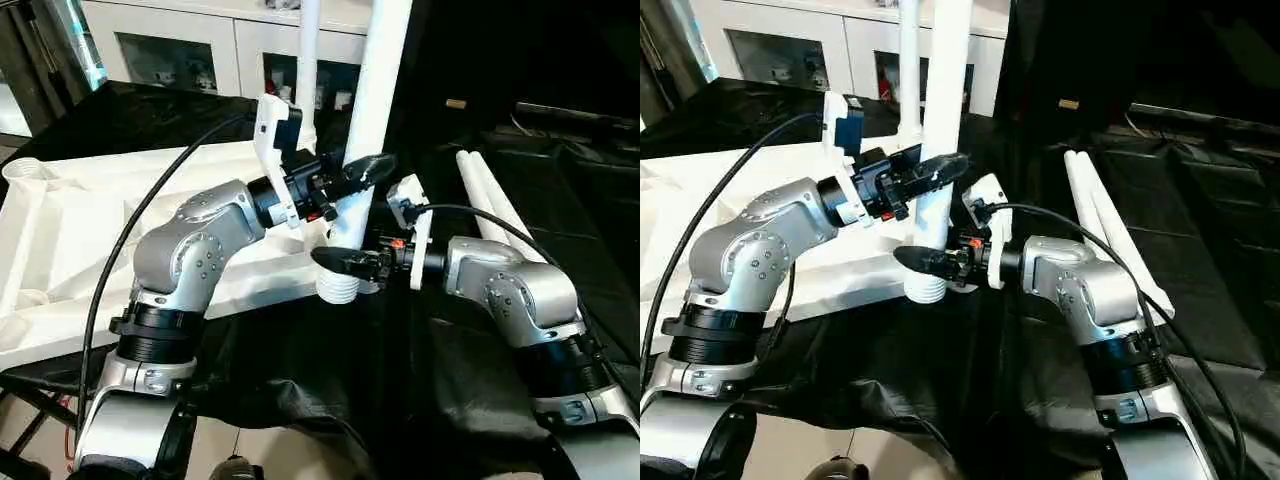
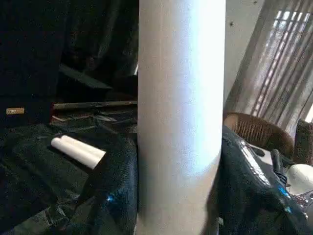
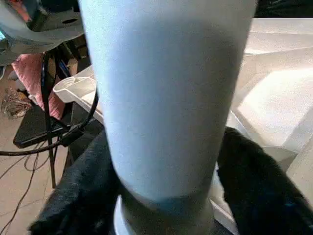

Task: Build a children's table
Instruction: Insert table leg to table base

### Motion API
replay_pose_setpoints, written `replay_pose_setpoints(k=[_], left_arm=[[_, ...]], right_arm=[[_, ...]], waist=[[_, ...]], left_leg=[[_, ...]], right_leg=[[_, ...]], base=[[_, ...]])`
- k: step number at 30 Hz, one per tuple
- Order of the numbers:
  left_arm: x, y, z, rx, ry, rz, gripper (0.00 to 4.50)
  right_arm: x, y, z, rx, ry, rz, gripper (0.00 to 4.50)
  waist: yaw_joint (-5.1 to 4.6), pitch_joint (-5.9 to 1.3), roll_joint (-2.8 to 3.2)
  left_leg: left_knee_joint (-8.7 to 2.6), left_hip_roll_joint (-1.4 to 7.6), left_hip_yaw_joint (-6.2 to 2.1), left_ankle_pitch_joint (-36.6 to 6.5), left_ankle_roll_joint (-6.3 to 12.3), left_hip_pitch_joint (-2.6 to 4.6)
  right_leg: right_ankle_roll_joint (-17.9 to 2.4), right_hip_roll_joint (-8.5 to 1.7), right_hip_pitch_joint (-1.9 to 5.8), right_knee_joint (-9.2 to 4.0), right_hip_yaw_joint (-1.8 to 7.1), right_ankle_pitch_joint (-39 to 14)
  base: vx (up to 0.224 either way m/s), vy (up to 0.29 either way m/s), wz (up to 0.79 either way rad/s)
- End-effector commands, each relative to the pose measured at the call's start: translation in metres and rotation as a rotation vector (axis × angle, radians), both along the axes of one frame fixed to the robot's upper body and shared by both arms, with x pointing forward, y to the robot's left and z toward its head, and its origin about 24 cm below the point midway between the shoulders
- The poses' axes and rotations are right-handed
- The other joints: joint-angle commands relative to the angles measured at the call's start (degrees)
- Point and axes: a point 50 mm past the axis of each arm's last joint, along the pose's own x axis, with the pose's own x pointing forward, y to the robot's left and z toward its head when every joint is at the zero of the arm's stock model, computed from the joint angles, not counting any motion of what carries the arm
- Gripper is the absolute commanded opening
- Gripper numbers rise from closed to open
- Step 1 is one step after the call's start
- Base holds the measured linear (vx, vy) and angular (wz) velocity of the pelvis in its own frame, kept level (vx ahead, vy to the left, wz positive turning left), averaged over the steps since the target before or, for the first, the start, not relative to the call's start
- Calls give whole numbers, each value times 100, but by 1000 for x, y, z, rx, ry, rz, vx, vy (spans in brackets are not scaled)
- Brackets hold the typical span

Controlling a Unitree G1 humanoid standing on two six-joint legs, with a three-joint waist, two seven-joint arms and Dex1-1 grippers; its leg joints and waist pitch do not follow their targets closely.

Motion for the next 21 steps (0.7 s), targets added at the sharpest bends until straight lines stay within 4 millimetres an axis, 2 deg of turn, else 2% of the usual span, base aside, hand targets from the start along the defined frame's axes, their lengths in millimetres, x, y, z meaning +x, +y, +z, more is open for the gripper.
replay_pose_setpoints(k=[1,5,7,17,19,21], left_arm=[[-2,-2,2,6,-26,-13,185],[-1,-3,3,1,-29,-15,185],[-1,-3,3,0,-28,-10,185],[1,-3,0,21,-42,21,185],[4,-2,2,-15,-23,44,255],[4,-1,7,-59,-30,44,261]], right_arm=[[3,-4,7,3,-26,-13,248],[2,-5,6,2,-23,-13,228],[2,-5,6,1,-23,-15,204],[1,-5,4,-7,-35,-10,194],[1,-5,4,-7,-37,-10,194],[1,-4,4,-6,-38,-11,193]], waist=[[12,-476,13],[11,-474,17],[11,-476,14],[13,-472,1],[12,-472,-7],[15,-472,-11]], left_leg=[[-345,217,-110,-768,-75,142],[-347,217,-113,-765,-73,140],[-346,218,-114,-753,-75,141],[-344,222,-110,-768,-60,142],[-342,223,-108,-778,-69,142],[-339,217,-108,-759,-60,134]], right_leg=[[-1086,-436,314,-361,255,-730],[-1087,-436,315,-359,255,-739],[-1089,-433,314,-357,253,-719],[-1078,-445,312,-364,256,-777],[-1065,-443,313,-362,258,-796],[-1069,-443,316,-365,257,-798]], base=[[0,0,0],[0,0,0],[0,0,0],[0,0,0],[0,0,0],[0,0,0]])
